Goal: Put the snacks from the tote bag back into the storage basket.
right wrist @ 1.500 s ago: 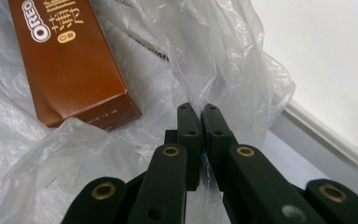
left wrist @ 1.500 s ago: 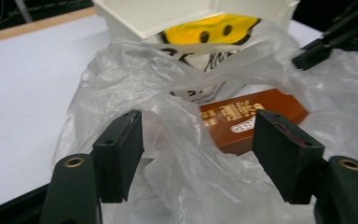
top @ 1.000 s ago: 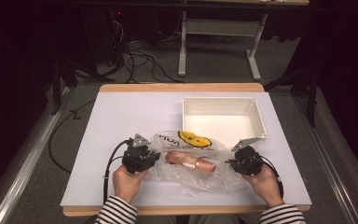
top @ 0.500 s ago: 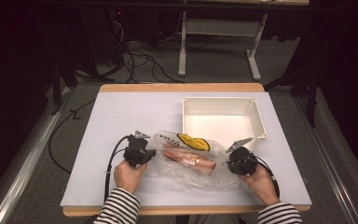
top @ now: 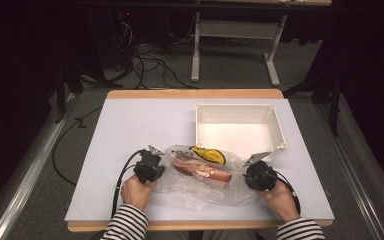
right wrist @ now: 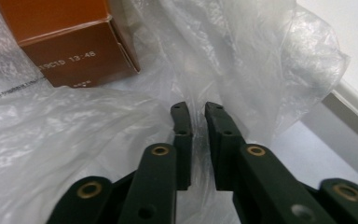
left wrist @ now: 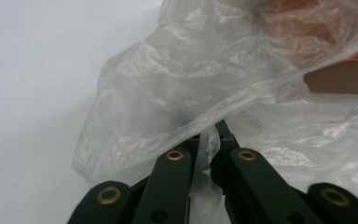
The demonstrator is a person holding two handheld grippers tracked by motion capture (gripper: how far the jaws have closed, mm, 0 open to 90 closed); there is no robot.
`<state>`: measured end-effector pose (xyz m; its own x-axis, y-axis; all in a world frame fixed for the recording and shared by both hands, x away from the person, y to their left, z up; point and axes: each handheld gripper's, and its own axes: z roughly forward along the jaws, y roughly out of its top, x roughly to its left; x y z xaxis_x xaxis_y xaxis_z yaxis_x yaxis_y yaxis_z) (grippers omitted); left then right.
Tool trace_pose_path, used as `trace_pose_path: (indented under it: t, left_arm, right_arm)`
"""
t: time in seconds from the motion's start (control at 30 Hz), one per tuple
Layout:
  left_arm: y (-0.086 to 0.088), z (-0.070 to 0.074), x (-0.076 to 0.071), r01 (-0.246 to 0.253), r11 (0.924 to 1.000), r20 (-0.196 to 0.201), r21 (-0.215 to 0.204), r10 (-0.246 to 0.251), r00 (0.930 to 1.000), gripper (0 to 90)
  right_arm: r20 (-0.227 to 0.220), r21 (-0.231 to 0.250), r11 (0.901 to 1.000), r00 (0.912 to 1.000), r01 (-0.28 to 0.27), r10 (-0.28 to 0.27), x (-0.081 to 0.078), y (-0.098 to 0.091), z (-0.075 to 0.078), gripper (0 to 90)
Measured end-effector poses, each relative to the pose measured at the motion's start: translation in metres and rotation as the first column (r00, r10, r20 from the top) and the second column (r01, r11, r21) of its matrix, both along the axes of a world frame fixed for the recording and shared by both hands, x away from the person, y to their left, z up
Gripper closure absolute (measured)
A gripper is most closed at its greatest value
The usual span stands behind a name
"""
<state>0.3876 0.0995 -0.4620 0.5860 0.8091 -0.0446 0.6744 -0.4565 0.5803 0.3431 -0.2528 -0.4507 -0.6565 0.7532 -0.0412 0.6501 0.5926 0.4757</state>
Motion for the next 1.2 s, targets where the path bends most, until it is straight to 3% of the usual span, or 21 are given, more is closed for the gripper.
trace_pose_path:
  t: [0.27, 0.43, 0.63, 0.73, 1.03, 1.2]
  left_arm:
    - [0.007, -0.001, -0.004, -0.003, 0.9989, -0.009, -0.047, 0.002, 1.0, 78.8]
    - [0.01, -0.002, -0.007, 0.008, 0.9989, -0.001, -0.046, -0.008, 1.0, 68.5]
    - [0.009, -0.005, -0.013, 0.024, 0.9985, 0.029, -0.048, -0.023, 0.9993, 61.3]
    - [0.007, -0.006, -0.016, 0.029, 0.999, 0.052, -0.034, -0.028, 0.9983, 58.9]
    - [0.007, -0.008, -0.018, 0.03, 0.9989, 0.07, -0.037, -0.027, 0.9972, 57.3]
    - [0.006, -0.008, -0.019, 0.026, 0.999, 0.073, -0.036, -0.023, 0.9971, 56.9]
  right_arm:
    - [0.058, 0.011, 0.9995, 0.9979, -0.03, 0.029, -0.013, 0.003, 0.007, 67.7]
    - [0.077, 0.022, 0.9989, 0.9962, -0.043, 0.041, -0.02, 0.003, 0.01, 61.6]
    - [0.129, 0.071, 0.9957, 0.9904, -0.059, 0.049, -0.031, -0.001, 0.019, 54.6]
    - [0.16, 0.089, 0.9934, 0.9855, -0.072, 0.057, -0.036, -0.001, 0.026, 53.6]
    - [0.224, 0.134, 0.9865, 0.9726, -0.094, 0.062, -0.044, -0.003, 0.042, 53.2]
    - [0.278, 0.132, 0.9815, 0.9556, -0.139, 0.098, -0.051, 0.004, 0.05, 61.0]
